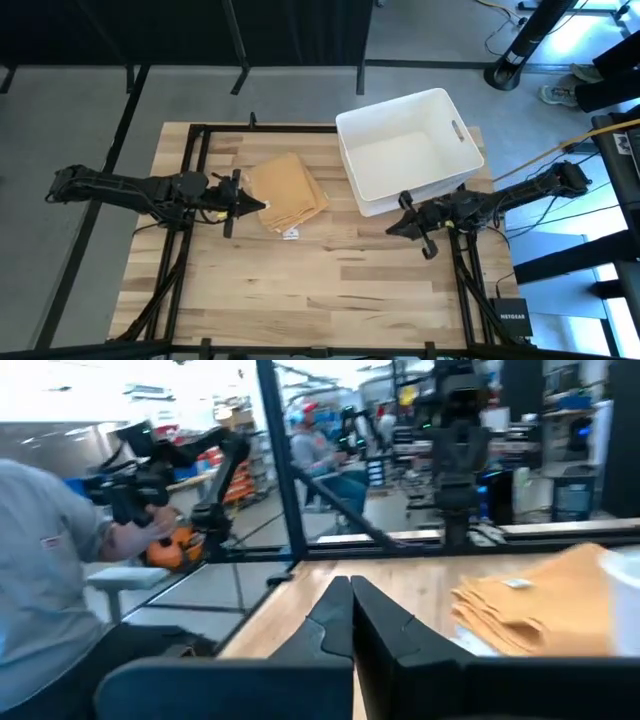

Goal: Fold towel
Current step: Return to Home Position

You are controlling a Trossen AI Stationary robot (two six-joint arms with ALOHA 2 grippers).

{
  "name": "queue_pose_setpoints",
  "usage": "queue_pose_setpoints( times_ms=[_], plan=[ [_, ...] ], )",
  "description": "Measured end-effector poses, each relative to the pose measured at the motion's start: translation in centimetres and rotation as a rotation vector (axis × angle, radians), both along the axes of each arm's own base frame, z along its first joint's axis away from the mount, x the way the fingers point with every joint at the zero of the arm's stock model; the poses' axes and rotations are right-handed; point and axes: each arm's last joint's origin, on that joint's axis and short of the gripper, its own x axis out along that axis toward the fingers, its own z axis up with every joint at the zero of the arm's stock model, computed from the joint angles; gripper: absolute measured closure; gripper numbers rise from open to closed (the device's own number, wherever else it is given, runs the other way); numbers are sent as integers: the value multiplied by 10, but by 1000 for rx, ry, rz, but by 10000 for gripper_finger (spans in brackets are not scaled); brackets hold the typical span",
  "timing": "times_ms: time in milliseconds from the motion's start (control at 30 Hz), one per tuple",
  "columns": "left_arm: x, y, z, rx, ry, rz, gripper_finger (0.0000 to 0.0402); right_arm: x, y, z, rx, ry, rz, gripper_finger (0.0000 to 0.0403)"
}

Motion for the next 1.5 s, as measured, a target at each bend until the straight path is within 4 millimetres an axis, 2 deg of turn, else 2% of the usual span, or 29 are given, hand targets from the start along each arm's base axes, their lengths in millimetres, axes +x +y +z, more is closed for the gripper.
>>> queue_pose_setpoints(
  times_ms=[233, 400, 467, 667, 867, 1267, 1500],
  plan=[
    [0, 0, -1, 1, 10, 0, 398, -29, -10, -23, 35, -88, -84, 402],
    [-2, 0, -2, 50, 3, -13, 398, -36, -12, -24, 30, -83, -93, 402],
    [-5, 0, -5, 55, -26, -21, 398, -37, -13, -25, 25, -75, -94, 402],
    [-21, 1, -33, 30, -116, -12, 398, -36, -14, -29, 23, -31, -135, 383],
    [-37, 4, -55, 29, -130, 38, 398, -35, -14, -35, 4, 28, -158, 374],
    [-65, 6, -67, 65, -235, 43, 398, -35, -16, -33, 39, 8, -216, 373],
    [-62, 6, -76, -7, -272, 59, 398, -35, -18, -33, 49, 15, -288, 372]
  ],
)
